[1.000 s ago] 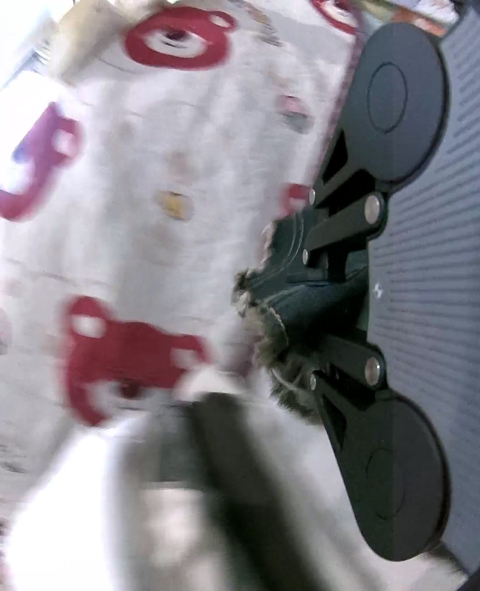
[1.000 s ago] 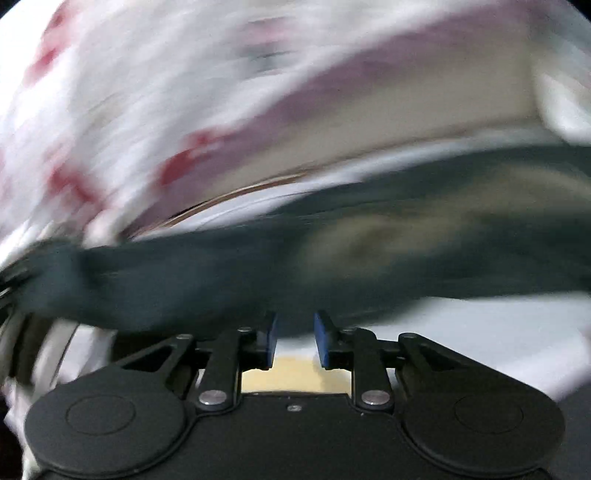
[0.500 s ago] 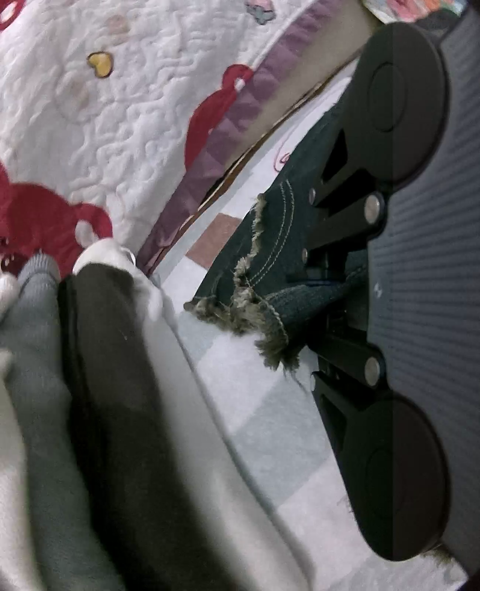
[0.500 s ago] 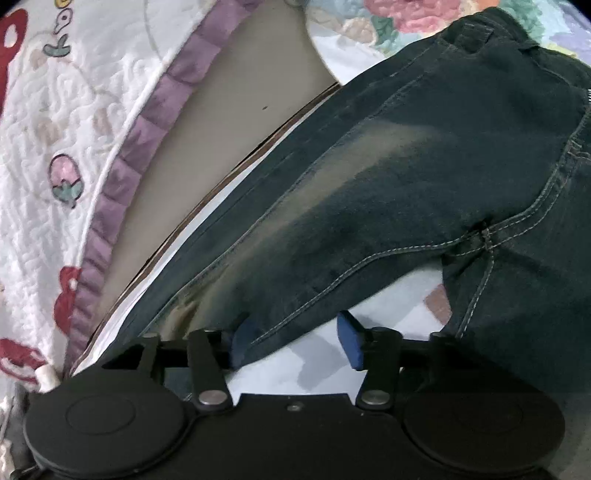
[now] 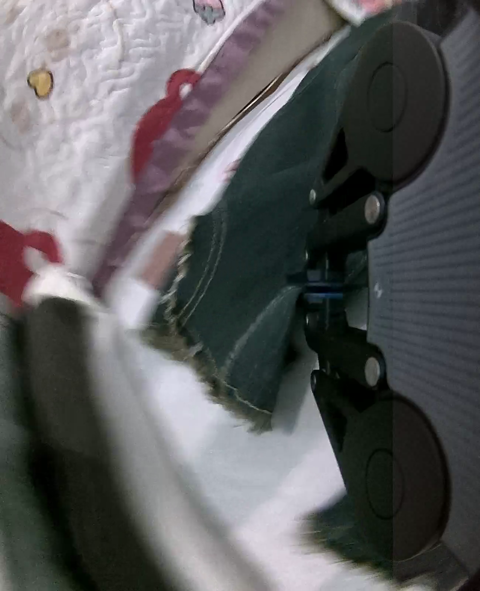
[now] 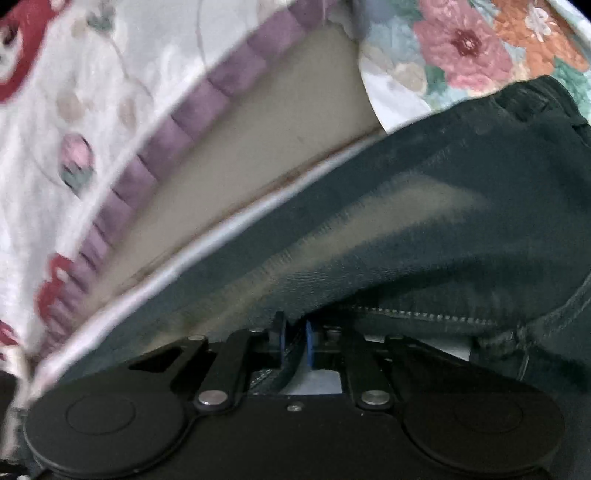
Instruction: Fold clothes
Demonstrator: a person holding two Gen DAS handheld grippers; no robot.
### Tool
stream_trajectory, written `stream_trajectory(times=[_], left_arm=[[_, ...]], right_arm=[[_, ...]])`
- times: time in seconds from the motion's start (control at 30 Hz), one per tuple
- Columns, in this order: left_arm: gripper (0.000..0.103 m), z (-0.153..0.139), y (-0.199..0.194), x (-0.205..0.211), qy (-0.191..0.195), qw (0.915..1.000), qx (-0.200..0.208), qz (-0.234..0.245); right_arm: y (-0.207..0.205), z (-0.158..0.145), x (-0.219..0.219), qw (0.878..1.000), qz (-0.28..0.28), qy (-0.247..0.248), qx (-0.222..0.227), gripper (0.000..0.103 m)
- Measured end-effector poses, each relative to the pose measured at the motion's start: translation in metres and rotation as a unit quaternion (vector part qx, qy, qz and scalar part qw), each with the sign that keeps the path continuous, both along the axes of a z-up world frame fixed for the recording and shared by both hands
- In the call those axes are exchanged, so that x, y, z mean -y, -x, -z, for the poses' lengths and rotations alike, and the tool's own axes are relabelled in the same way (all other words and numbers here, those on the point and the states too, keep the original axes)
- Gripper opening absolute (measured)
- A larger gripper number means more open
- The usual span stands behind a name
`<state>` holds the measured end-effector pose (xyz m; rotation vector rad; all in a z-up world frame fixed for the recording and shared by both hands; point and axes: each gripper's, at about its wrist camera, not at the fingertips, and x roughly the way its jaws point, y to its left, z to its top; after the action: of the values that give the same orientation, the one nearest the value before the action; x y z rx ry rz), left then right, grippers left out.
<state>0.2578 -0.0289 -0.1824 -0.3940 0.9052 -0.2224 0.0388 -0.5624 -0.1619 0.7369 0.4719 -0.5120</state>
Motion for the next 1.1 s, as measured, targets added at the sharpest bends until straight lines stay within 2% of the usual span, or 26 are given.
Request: stream_trajectory(times=[0.13,0.2,0.3,0.37,0.43,0.47,0.5,0.6,0.67,0.73,0.77,0.8,0.87,0.9,0.97,1.03,1.07,1.1], left_arm=[[0.003,-0.012,0.009,-0.009,-0.004,0.9999,0.011,0.003],[0.003,-0.017,0.013,-0.014,-0.007,0.9998,0.016,0.005],[0.002,-0.026,0.02,-0.021,-0.01,0.9996,0.024,0.008],[0.002,-0.032,0.024,-0.026,-0.012,0.9995,0.029,0.009],[0.002,-0.012,0.023,-0.029,-0.009,0.9999,-0.009,-0.003],[0.002,0.0,0.021,-0.031,-0.007,0.9994,-0.032,-0.01],[0.003,0.002,0.021,-0.029,-0.011,0.9993,-0.035,-0.012],[0.003,-0.005,0.022,-0.019,-0.029,0.9994,-0.016,-0.008],[0.003,-0.003,0.022,-0.014,-0.039,0.9989,-0.022,-0.014],[0.006,0.003,0.021,-0.015,-0.03,0.9985,-0.039,-0.025],[0.011,0.006,0.02,-0.016,-0.023,0.9981,-0.048,-0.03],[0.016,0.004,0.02,-0.017,-0.019,0.9984,-0.043,-0.03],[0.018,-0.004,0.02,-0.02,-0.012,0.9995,-0.02,-0.022],[0.017,-0.008,0.019,-0.021,-0.009,0.9998,-0.008,-0.018],[0.003,-0.016,0.019,-0.024,-0.002,0.9998,0.016,-0.01],[0.003,-0.034,0.025,-0.03,0.015,0.9984,0.054,-0.004],[0.003,-0.036,0.029,-0.033,0.013,0.9986,0.052,-0.006],[0.003,-0.031,0.032,-0.034,0.003,0.9994,0.033,-0.009]], right_arm=[[0.036,-0.053,0.02,0.996,-0.018,-0.007,0.089,0.01],[0.044,-0.063,0.024,0.994,-0.034,-0.027,0.103,0.01],[0.038,-0.056,0.016,0.995,-0.094,-0.023,0.028,0.01],[0.037,-0.041,0.007,0.994,-0.107,-0.016,-0.03,0.01],[0.036,-0.023,0.002,0.992,-0.116,-0.024,-0.055,0.01],[0.036,-0.018,0.001,0.991,-0.115,-0.025,-0.062,0.011],[0.035,-0.014,0.001,0.991,-0.116,-0.023,-0.068,0.011],[0.033,-0.004,0.0,0.989,-0.118,-0.016,-0.084,0.012],[0.033,-0.001,0.0,0.989,-0.117,-0.014,-0.092,0.014],[0.033,0.002,-0.001,0.988,-0.116,-0.01,-0.097,0.016],[0.033,0.004,-0.001,0.988,-0.116,-0.005,-0.097,0.016],[0.034,0.005,-0.003,0.988,-0.117,0.001,-0.097,0.016],[0.034,0.005,-0.007,0.988,-0.116,0.011,-0.101,0.017],[0.034,0.005,-0.008,0.988,-0.115,0.014,-0.102,0.018],[0.031,0.004,-0.01,0.987,-0.117,0.02,-0.106,0.02],[0.03,0.003,-0.011,0.986,-0.12,0.021,-0.114,0.023],[0.028,0.001,-0.013,0.985,-0.122,0.025,-0.123,0.029],[0.027,-0.001,-0.016,0.982,-0.128,0.035,-0.134,0.034]])
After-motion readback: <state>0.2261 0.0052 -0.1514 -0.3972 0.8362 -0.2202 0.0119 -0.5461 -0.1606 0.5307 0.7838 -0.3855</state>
